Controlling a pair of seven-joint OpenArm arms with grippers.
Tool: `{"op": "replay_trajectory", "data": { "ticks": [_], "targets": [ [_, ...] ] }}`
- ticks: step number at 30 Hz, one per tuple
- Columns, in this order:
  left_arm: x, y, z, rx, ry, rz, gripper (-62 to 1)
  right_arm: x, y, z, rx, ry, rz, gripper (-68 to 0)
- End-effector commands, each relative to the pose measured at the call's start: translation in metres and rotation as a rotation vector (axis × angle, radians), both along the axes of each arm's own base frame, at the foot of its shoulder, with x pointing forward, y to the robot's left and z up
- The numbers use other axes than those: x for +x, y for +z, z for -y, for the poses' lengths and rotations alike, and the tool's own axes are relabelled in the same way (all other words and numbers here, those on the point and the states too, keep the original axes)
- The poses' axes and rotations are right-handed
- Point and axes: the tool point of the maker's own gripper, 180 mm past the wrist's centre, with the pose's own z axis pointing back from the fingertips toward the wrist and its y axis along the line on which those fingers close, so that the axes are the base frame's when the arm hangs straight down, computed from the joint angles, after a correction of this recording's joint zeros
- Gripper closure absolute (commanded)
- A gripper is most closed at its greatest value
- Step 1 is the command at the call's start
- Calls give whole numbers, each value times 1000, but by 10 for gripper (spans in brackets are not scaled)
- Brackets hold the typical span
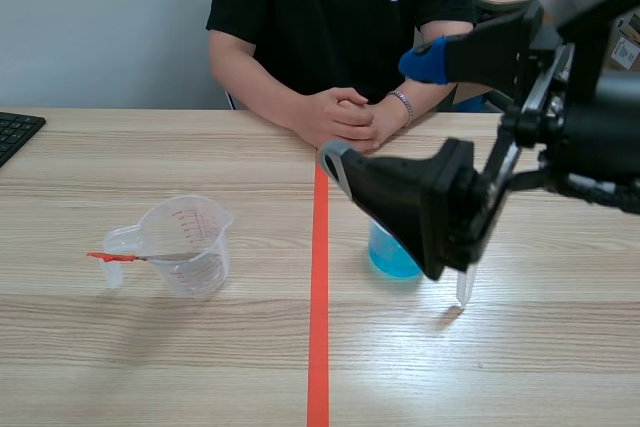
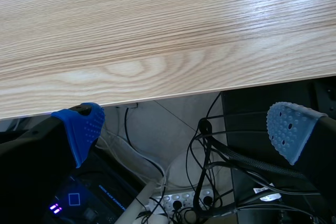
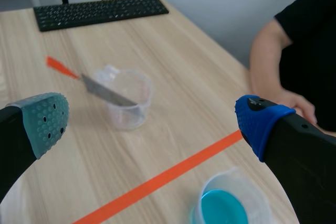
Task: Do the redox reaction experiment.
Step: 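Return to the home posture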
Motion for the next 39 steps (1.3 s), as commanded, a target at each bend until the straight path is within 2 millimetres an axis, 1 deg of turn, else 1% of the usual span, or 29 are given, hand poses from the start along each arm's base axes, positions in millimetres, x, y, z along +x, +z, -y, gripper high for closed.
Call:
{"op": "replay_trajectory", "data": {
  "ticks": [1, 6, 7, 8, 13, 16, 22, 24, 28, 31, 35, 39],
  "targets": [
    [2, 2, 1, -6, 6, 12, -623, -7, 7, 2, 17, 6, 10, -679],
    [2, 2, 3, -14, -6, 10, -623, -28, 8, 12, 13, -10, -11, -679],
    [5, 4, 4, -19, -14, 26, -623, -32, 8, 14, 10, -10, -16, -679],
    [12, 11, 6, -19, -34, 65, -623, -36, 7, 16, 6, -11, -24, -679],
    [33, 30, 19, -16, -140, 116, -623, -45, -1, 29, -25, -38, -63, -679],
    [47, 52, 32, -32, -219, 178, -623, -49, -3, 35, -37, -55, -77, -679],
    [79, 93, 51, -22, -327, 298, -623, -50, -2, 41, -45, -70, -75, -679],
    [86, 104, 62, -40, -379, 323, -623, -49, -2, 42, -50, -73, -74, -679],
    [94, 123, 90, -112, -475, 360, -623, -48, -1, 42, -47, -79, -72, -679],
    [100, 137, 105, -165, -518, 391, -623, -48, -1, 42, -48, -78, -72, -679],
    [107, 152, 120, -203, -568, 434, -623, -48, -1, 42, -47, -78, -72, -679],
    [119, 164, 127, -204, -601, 472, -623, -48, -1, 42, -45, -80, -71, -679]
  ]
}}
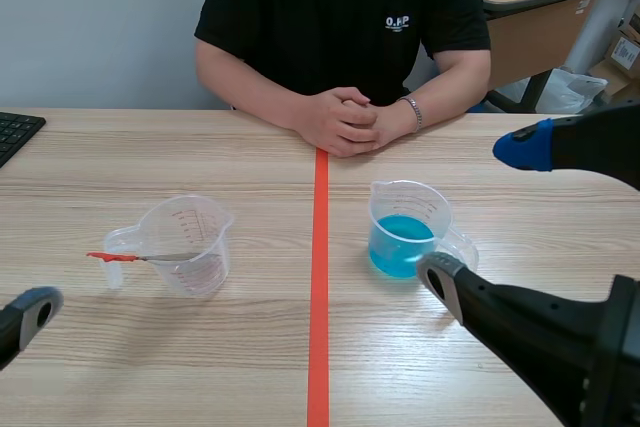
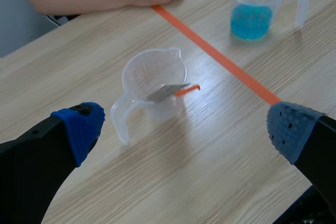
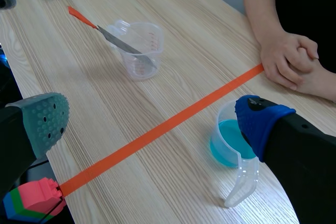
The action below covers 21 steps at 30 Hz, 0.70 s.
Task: Do the redox reaction experiment.
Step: 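Return to the home posture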
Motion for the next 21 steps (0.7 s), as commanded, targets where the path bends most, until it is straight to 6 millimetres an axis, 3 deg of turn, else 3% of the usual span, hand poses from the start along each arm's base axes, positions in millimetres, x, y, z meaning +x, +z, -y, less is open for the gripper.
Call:
{"op": "replay_trajectory", "data": {
  "ticks": [1, 21],
  "targets": [
    [6, 9, 5, -14, -16, 36, -623, 3, 13, -3, 22, 3, 39, -679],
    [35, 41, 41, -105, -138, 169, -623, 5, 13, -2, 19, -11, 43, -679]
  ]
}}
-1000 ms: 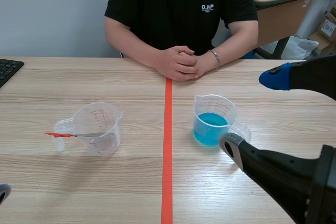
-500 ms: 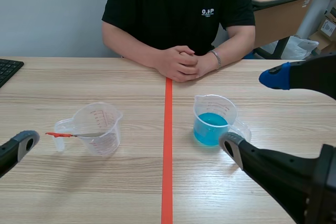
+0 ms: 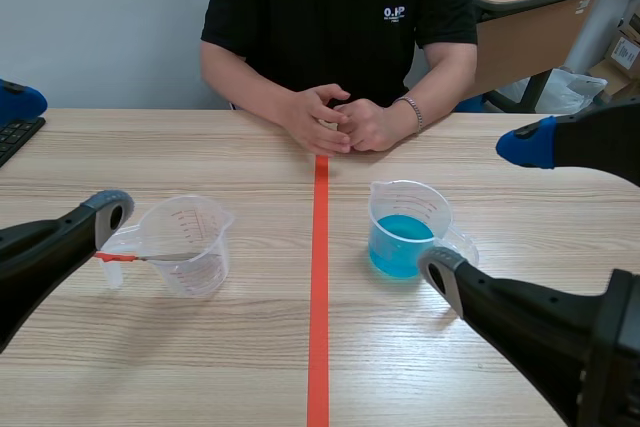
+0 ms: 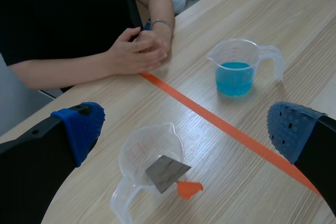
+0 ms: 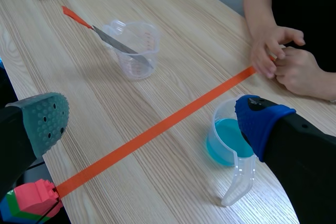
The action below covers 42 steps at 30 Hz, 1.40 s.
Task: Do the redox reaction experiment.
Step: 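Return to the home posture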
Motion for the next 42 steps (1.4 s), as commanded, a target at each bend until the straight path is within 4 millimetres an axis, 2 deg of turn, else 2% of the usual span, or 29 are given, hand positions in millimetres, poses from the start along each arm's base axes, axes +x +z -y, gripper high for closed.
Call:
{"op": "replay_trajectory", "data": {
  "ticks": [1, 10, 19, 33, 42],
  "targets": [
    [0, 5, 3, -30, 5, 16, -623, 3, 13, -3, 20, 4, 39, -679],
    [11, 17, 5, -76, 28, 76, -623, 3, 13, -3, 21, 4, 39, -679],
    [10, 18, 6, -90, 24, 78, -623, 3, 12, -3, 10, 6, 43, -679],
    [5, -15, 5, 25, 14, -69, -623, 3, 11, -3, 7, 7, 44, -679],
    [5, -16, 4, 30, 16, -75, -623, 2, 4, -1, -29, 3, 18, -679]
  ]
}}
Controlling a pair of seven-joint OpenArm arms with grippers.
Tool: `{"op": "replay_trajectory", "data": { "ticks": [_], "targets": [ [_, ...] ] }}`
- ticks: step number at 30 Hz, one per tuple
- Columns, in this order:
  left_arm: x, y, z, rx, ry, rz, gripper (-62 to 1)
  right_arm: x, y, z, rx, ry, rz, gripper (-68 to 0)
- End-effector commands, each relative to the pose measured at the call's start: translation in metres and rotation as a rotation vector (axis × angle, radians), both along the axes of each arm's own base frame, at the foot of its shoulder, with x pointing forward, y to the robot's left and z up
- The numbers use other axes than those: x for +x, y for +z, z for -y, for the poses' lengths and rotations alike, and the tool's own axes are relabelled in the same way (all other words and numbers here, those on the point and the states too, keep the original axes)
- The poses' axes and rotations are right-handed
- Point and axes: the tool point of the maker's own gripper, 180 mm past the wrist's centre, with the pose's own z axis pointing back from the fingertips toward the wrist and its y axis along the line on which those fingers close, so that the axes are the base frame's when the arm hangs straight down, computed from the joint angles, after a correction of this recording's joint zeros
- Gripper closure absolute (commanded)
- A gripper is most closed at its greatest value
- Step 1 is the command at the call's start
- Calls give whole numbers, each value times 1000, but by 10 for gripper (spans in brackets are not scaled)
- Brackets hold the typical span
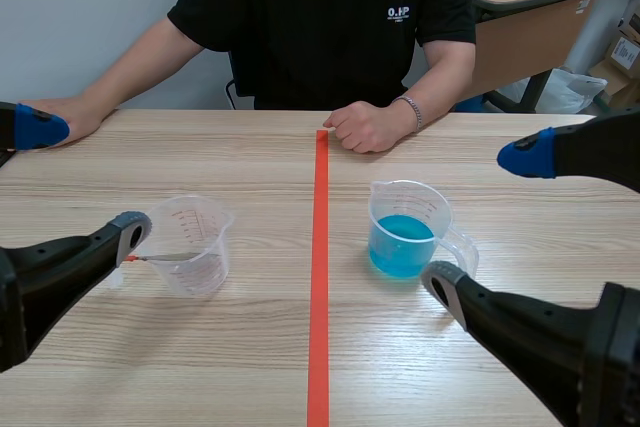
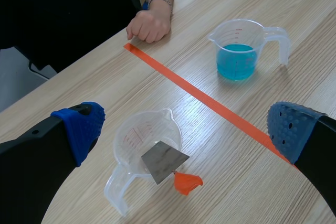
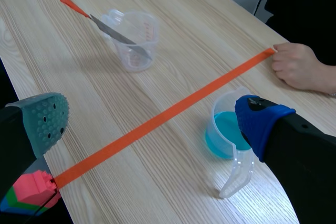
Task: Do the redox reaction experiment.
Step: 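Return to the home posture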
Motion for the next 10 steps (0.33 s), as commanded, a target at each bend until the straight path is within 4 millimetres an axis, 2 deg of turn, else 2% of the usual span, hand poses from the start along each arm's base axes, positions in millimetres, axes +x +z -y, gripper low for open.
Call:
{"op": "replay_trajectory", "data": {
  "ticks": [1, 10],
  "targets": [
    [0, 5, 2, -23, -1, 12, -623, 3, 12, -3, 19, 4, 38, -679],
    [0, 5, 2, -23, -1, 12, -623, 3, 9, -3, 6, 2, 29, -679]
  ]
}}
